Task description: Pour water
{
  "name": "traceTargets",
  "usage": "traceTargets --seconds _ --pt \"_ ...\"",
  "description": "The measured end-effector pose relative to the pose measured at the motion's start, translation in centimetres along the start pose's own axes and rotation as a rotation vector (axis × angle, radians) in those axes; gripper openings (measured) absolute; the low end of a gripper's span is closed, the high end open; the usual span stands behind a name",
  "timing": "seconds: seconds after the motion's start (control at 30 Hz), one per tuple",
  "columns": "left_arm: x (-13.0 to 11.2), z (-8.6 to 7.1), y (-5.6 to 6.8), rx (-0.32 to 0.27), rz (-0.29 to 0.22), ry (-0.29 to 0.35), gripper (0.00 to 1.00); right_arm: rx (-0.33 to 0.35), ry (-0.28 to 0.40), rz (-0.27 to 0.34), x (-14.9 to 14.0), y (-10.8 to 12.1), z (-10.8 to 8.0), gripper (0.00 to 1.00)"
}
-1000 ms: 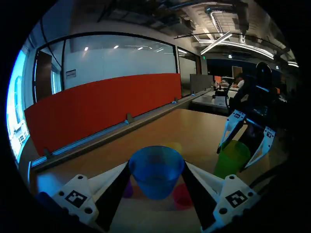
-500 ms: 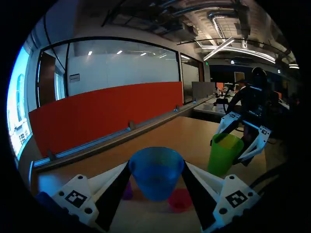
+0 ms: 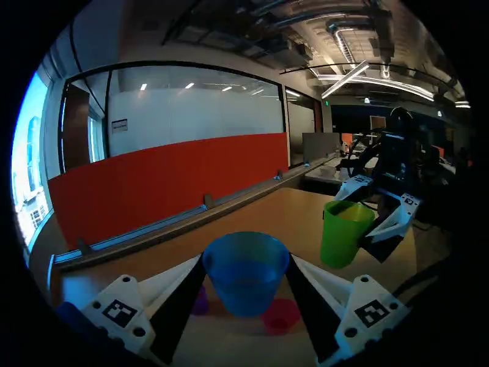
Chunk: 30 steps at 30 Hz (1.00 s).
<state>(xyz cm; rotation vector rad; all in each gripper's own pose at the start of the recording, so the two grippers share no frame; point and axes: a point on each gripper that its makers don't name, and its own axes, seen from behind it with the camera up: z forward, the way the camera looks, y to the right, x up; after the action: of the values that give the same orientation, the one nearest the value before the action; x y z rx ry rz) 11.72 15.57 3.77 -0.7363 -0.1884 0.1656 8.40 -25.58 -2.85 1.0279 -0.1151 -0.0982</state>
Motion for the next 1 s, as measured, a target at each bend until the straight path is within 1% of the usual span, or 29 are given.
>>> traceTargets --seconds 0.47,0.77,1.0 --pt "1.2 -0.6 0.2 -0.007 -0.039 0.045 0.88 -0.011 0.052 -0.01 2.1 1.0 0.4 0.91" --pt "1.5 -0.9 0.3 -0.015 -0.054 0.058 0.88 -0.007 0.061 -0.021 2.5 1.1 0.6 0.92" --pt "1.9 -1.0 0.7 -0.027 -0.054 0.067 0.88 -0.002 0.067 -0.02 2.6 1.2 0.9 0.92"
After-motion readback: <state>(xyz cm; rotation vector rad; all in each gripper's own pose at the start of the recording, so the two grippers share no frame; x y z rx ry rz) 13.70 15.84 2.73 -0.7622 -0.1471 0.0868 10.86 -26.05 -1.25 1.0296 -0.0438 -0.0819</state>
